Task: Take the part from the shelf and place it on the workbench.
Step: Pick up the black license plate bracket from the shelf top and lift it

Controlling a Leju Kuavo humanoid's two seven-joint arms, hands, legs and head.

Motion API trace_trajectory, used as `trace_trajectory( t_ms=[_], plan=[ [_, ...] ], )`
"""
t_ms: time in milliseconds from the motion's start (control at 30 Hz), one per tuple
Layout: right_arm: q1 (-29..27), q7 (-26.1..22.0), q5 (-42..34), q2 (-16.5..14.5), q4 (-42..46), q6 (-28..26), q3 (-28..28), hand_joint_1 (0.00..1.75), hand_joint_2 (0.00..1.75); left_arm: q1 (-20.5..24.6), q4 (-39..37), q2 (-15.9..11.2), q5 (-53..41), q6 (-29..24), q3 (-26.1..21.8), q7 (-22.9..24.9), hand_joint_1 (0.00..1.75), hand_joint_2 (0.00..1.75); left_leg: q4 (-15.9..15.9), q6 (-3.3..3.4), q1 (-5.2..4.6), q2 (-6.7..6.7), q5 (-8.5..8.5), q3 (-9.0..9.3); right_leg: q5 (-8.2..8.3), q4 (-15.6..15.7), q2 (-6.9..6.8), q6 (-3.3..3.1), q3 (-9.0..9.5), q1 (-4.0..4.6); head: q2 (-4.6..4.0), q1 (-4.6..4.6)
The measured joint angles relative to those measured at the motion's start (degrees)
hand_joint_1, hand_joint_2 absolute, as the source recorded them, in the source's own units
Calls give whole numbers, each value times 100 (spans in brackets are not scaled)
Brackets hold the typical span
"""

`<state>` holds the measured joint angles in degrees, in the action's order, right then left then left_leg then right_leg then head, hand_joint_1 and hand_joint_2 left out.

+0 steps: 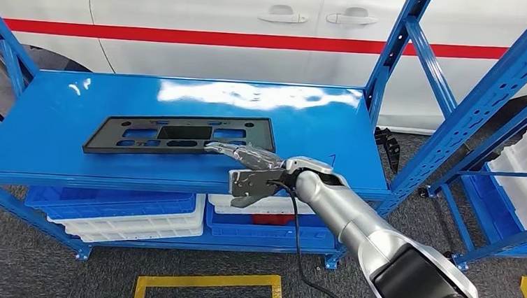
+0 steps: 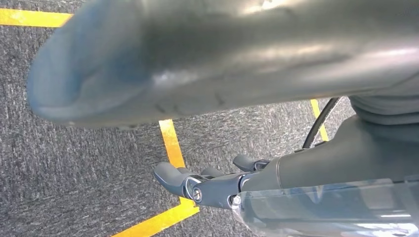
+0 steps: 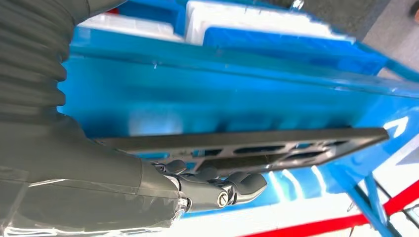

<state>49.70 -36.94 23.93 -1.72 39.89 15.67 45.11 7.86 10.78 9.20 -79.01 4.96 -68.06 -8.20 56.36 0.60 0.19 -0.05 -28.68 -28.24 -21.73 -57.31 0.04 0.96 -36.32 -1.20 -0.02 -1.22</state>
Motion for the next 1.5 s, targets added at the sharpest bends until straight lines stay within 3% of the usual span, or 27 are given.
trace_trajectory(
  t_ms=[100,133,267,400,500,767,1067,1500],
  plan=[
    [125,50,12,-44,10,-47,40,0,175,-7,0,0,3,2,0,-16,0,0,0,0,0,-1,0,0,0,0,-1,0,-1,0,0,0],
    [139,140,159,-51,71,-367,77,0,175,-7,0,0,2,6,0,-21,0,0,0,0,0,-1,0,-1,0,0,-1,0,-2,0,0,0],
    [-64,844,1466,-93,451,-2620,380,0,175,-2,0,8,-17,9,1,-43,0,0,0,0,0,-2,0,1,-1,1,-1,0,-8,2,0,0],
    [-276,1455,2602,-97,505,-3902,611,0,175,24,0,21,-79,5,25,-53,0,0,0,0,0,-1,0,-1,-1,0,0,0,-10,2,0,0],
    [-380,1616,3126,-103,490,-4323,779,0,175,54,0,27,-108,5,70,-50,0,0,0,0,0,-1,-1,-7,-1,0,0,0,-10,1,0,0],
    [-439,1802,3727,-267,375,-4952,1003,0,175,57,0,38,-113,-9,93,-37,0,0,0,0,0,-1,0,-9,-1,0,0,0,-16,2,0,0],
    [-442,1843,4047,-490,231,-5090,1167,0,175,51,0,57,-97,-56,92,-48,0,0,0,0,0,-2,0,-13,-1,0,0,0,-19,2,0,0],
    [-258,1591,3497,-965,155,-4274,1263,0,175,40,0,84,-62,-37,92,-52,0,0,0,-1,0,-1,0,-14,0,-1,1,0,-20,2,0,0]
  ],
)
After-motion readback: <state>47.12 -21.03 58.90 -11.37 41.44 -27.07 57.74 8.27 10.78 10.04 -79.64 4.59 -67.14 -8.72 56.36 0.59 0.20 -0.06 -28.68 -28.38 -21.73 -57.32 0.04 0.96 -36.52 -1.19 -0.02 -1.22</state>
